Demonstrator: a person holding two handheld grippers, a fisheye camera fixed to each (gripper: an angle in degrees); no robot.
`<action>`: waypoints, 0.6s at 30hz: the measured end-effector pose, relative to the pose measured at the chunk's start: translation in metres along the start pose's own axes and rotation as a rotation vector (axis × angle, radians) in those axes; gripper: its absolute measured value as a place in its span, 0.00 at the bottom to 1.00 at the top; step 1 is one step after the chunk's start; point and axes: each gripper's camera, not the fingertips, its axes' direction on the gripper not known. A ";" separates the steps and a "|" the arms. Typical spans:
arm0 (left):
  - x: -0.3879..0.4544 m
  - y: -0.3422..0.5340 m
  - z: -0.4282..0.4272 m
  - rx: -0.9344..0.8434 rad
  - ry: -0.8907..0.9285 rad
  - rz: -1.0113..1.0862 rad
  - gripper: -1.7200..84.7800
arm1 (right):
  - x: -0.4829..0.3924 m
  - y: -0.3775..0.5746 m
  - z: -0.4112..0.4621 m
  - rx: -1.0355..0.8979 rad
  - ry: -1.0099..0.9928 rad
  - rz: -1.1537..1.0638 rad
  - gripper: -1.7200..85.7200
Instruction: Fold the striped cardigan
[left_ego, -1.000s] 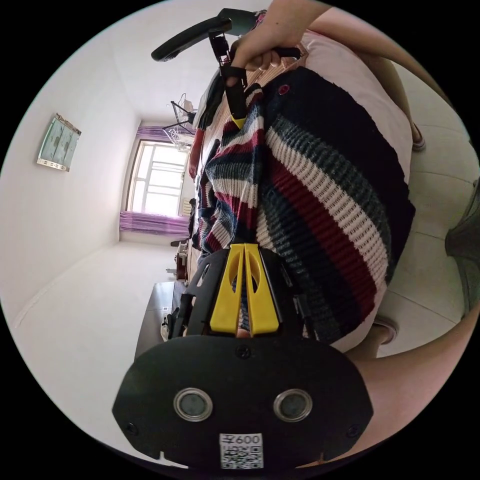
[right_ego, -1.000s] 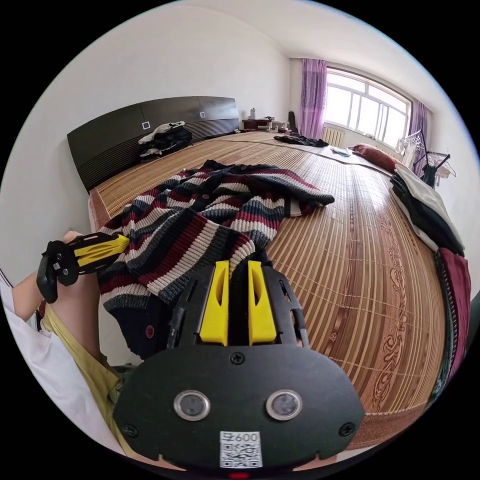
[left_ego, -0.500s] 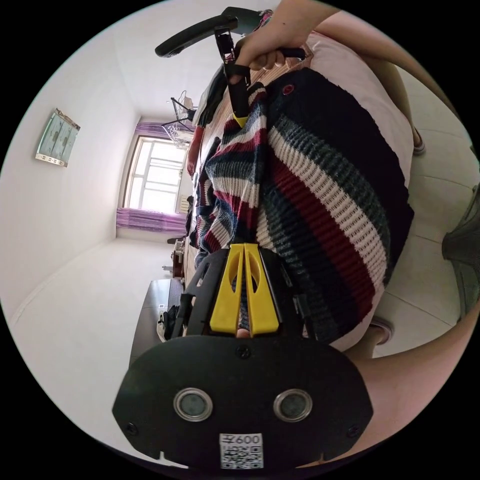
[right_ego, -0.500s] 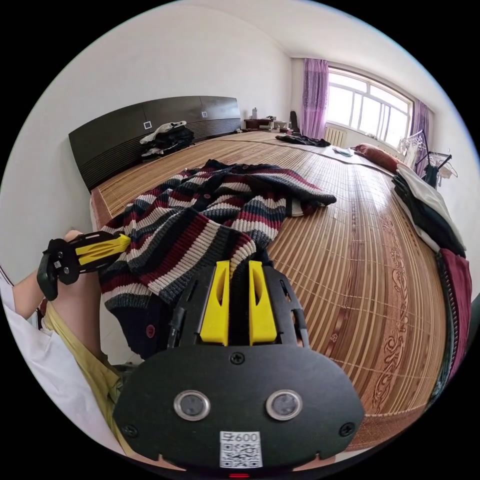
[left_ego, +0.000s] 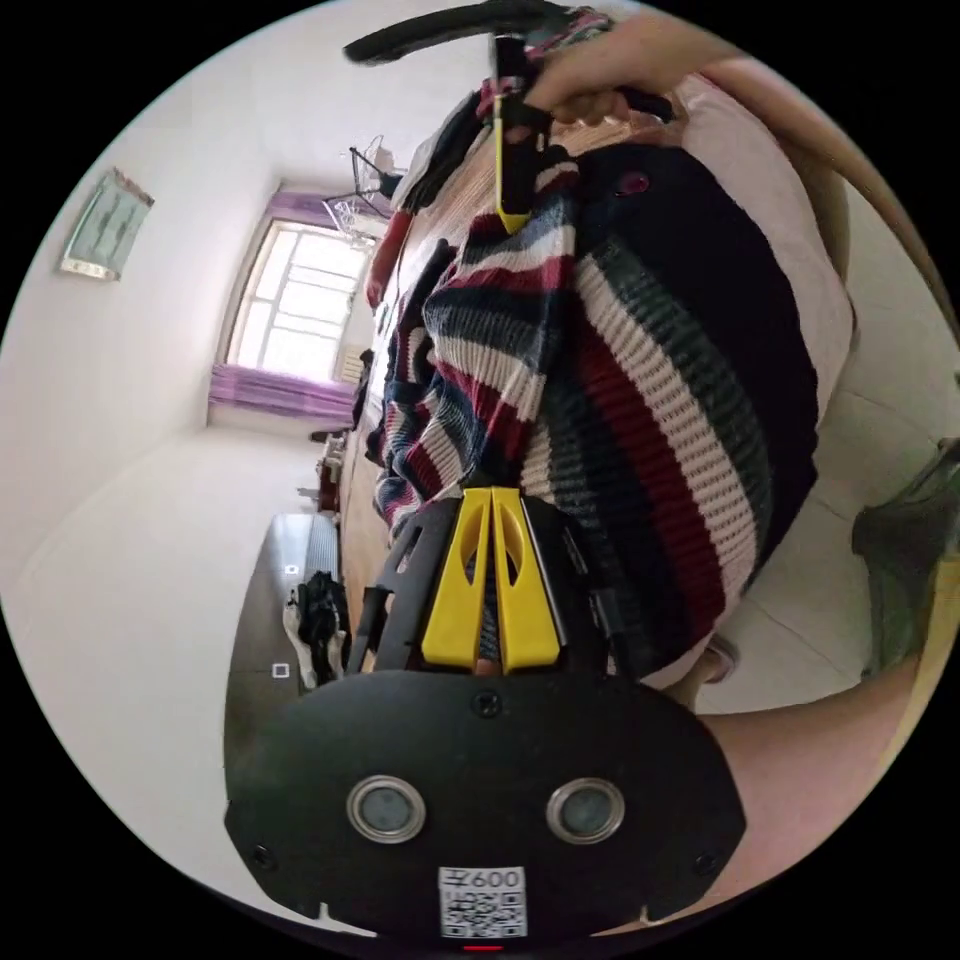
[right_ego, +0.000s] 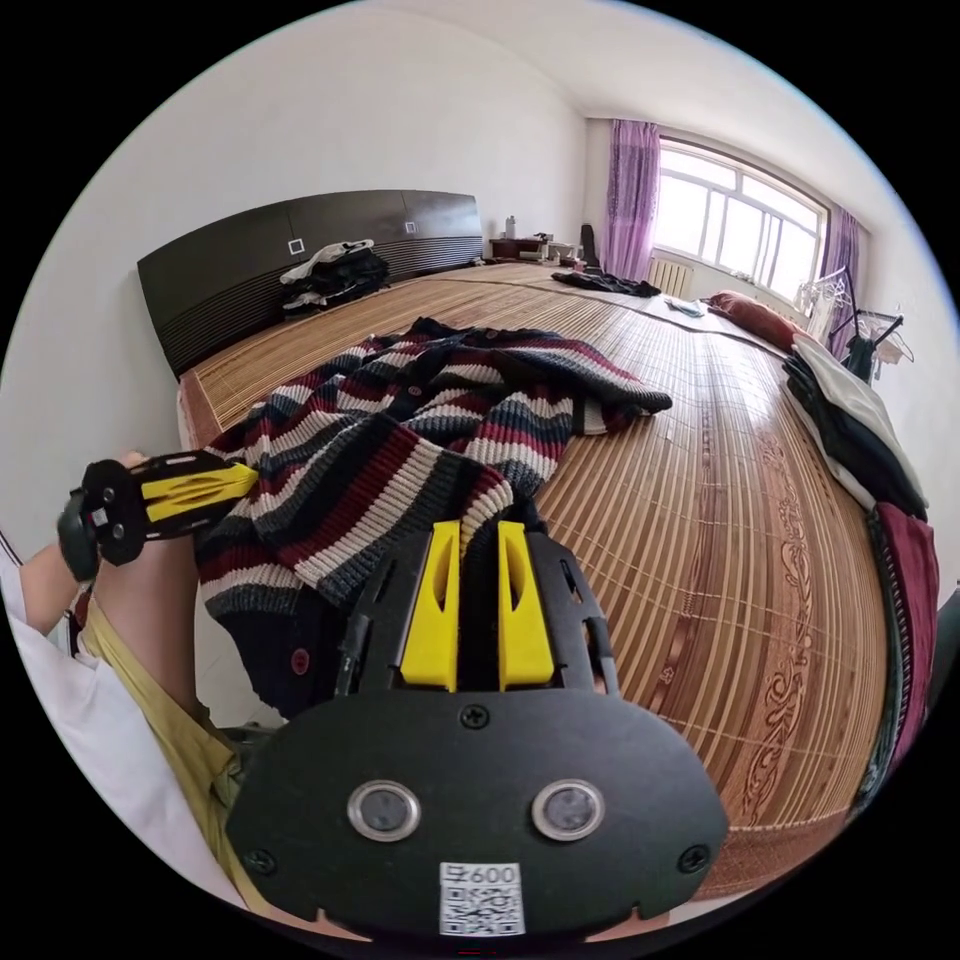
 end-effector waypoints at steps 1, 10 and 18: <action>-0.022 -0.001 -0.005 0.008 0.082 -0.022 0.03 | 0.000 0.000 0.002 -0.004 -0.006 0.004 0.06; -0.180 0.039 0.070 0.024 0.248 -0.511 0.03 | -0.006 0.012 0.016 0.002 -0.017 0.012 0.05; -0.176 0.086 0.225 -0.205 0.751 -0.632 0.03 | -0.004 0.028 0.027 0.000 -0.040 0.023 0.06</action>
